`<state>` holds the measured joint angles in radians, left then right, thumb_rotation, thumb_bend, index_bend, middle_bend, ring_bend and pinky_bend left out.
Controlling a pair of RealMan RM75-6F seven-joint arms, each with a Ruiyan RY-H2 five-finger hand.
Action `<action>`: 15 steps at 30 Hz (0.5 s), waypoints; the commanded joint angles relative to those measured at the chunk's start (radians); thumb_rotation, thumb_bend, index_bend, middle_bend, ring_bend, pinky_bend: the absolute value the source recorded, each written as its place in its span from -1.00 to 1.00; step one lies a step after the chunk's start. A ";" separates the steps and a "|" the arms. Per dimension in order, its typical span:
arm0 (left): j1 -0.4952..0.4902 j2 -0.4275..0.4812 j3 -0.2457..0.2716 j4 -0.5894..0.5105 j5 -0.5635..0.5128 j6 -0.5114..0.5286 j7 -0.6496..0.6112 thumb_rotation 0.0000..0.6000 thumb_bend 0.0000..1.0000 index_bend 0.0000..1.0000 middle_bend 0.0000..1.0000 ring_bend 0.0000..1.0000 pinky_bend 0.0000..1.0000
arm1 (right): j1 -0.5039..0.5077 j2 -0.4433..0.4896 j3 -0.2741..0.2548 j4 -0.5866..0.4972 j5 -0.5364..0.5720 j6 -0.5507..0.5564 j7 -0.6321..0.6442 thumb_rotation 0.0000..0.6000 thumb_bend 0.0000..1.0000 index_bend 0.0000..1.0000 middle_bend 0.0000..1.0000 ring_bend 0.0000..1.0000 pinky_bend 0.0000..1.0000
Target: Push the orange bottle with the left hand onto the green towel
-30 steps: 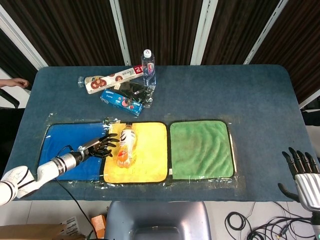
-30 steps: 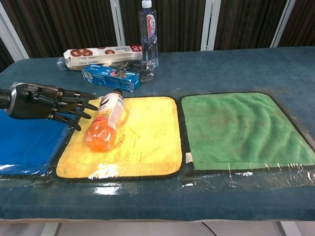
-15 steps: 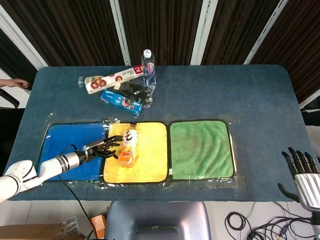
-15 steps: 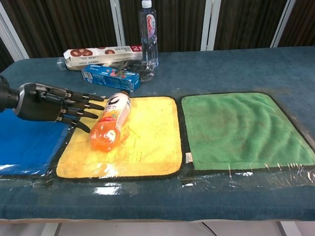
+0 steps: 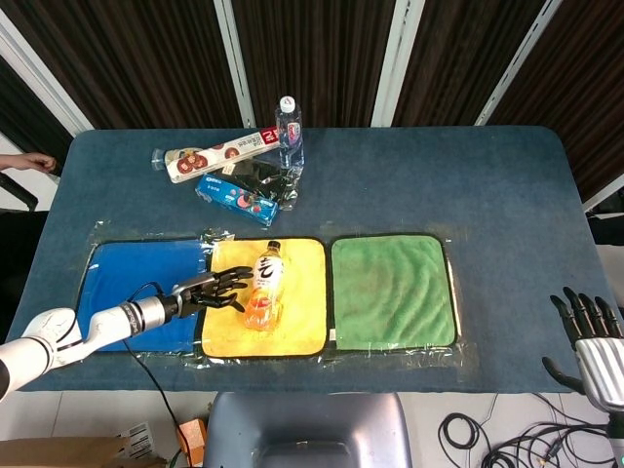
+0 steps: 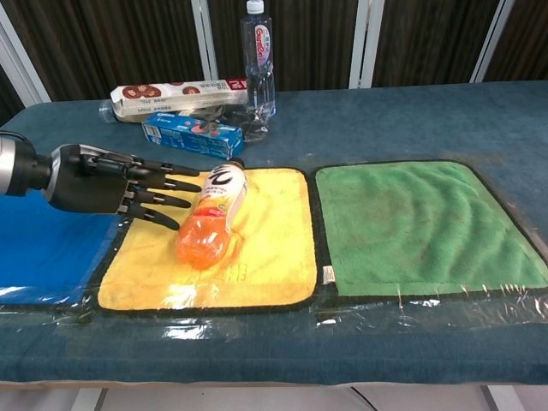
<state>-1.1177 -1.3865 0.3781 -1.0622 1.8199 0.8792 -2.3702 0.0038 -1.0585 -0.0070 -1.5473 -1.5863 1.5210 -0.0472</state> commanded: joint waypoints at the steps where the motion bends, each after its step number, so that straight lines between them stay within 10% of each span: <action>1: -0.002 -0.010 0.001 0.007 -0.006 0.018 -0.015 1.00 0.08 -1.00 -1.00 -1.00 -0.36 | 0.000 0.001 0.000 0.001 0.000 0.000 0.002 1.00 -0.66 -1.00 -0.99 -1.00 -1.00; 15: -0.020 -0.021 -0.016 -0.042 -0.036 0.020 0.025 1.00 0.11 -1.00 -1.00 -1.00 -0.38 | -0.003 0.001 -0.002 0.001 -0.005 0.005 0.005 1.00 -0.66 -1.00 -0.99 -1.00 -1.00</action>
<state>-1.1367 -1.4045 0.3669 -1.0994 1.7903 0.9015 -2.3486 0.0006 -1.0572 -0.0094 -1.5465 -1.5912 1.5262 -0.0426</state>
